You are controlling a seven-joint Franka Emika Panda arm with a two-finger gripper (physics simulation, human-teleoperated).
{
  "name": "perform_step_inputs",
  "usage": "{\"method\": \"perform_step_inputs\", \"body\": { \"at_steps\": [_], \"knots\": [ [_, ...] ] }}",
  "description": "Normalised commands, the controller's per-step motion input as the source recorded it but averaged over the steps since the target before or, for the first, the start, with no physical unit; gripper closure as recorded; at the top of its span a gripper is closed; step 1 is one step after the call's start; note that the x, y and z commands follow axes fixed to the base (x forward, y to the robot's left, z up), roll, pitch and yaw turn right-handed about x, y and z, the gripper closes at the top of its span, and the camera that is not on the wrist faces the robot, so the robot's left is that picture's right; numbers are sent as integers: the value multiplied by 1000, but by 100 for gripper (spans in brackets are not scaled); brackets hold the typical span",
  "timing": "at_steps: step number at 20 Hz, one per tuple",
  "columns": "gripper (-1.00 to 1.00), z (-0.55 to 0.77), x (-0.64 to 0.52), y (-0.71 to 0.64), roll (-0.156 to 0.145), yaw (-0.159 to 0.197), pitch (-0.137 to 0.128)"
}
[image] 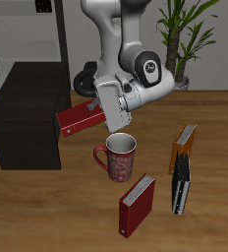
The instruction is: Place the left red book in the top region of the shelf
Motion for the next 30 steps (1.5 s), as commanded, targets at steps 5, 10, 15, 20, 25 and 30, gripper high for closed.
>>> {"method": "perform_step_inputs", "body": {
  "at_steps": [5,10,15,20,25,30],
  "knots": [
    [100,-117,56,-145,-20,9,16],
    [100,-128,57,-203,-47,7,24],
    [100,-22,22,-206,-37,3,10],
    [100,-32,35,-313,-49,-2,27],
    [100,-54,55,-346,-57,-2,44],
    [100,-50,55,-248,-65,-5,-1]
  ]
}}
